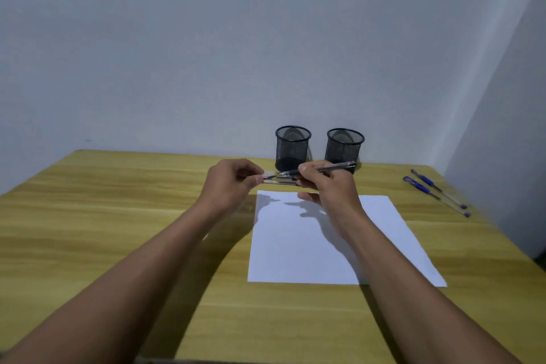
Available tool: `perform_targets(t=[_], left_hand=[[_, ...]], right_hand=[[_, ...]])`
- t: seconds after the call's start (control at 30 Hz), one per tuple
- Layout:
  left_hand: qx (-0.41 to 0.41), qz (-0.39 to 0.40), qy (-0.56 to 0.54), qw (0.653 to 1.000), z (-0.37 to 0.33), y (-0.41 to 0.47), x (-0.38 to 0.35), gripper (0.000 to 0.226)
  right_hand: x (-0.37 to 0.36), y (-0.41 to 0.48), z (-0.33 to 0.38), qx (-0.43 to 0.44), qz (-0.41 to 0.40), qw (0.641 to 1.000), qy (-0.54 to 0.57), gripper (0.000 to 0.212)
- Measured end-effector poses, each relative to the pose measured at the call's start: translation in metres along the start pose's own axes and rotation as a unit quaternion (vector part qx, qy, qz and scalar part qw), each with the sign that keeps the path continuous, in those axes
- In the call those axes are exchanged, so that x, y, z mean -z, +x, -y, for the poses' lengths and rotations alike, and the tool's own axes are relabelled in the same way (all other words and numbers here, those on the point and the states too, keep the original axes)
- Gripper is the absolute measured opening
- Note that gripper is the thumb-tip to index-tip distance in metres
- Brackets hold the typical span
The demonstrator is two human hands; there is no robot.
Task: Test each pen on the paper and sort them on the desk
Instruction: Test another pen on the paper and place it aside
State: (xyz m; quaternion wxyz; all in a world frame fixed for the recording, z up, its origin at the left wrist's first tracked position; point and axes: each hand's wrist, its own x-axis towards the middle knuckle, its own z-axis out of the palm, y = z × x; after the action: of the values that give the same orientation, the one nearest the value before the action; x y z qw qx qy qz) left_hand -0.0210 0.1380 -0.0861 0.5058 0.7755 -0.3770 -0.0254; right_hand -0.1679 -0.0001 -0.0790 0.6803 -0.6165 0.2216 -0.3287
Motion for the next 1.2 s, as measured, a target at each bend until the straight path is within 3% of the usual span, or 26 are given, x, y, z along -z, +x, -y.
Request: perform_targets(t=[0.33,0.57,0.9,1.0,1.07,1.2], left_hand=[[-0.036,0.051,-0.107,0.992,-0.044,-0.014,-0.004,0.007],[0.007,0.056,-0.215,0.975,-0.063,-0.02,-0.011,0.01],[0.022,0.055,-0.195,0.979,-0.066,-0.026,-0.002,0.008],[0.03,0.042,-0.191,0.98,-0.061,-0.026,0.002,0.007],[0.03,0.035,-0.176,0.983,-0.057,-0.027,0.003,0.007],[0.022,0.029,-0.154,0.987,-0.057,-0.028,0.002,0.007]], right_hand=[[0.016,-0.013,0.024,0.007,0.047,0.999,0.025,0.011],[0.019,-0.019,0.033,0.001,0.063,0.994,0.086,0.01],[0.022,-0.022,0.036,0.003,0.096,0.995,0.037,0.003],[0.034,-0.019,0.04,0.002,0.048,0.997,0.062,0.011],[0.043,-0.016,0.044,0.034,0.015,0.999,0.008,0.013],[0.05,-0.014,0.052,0.119,0.04,0.973,-0.192,0.007]])
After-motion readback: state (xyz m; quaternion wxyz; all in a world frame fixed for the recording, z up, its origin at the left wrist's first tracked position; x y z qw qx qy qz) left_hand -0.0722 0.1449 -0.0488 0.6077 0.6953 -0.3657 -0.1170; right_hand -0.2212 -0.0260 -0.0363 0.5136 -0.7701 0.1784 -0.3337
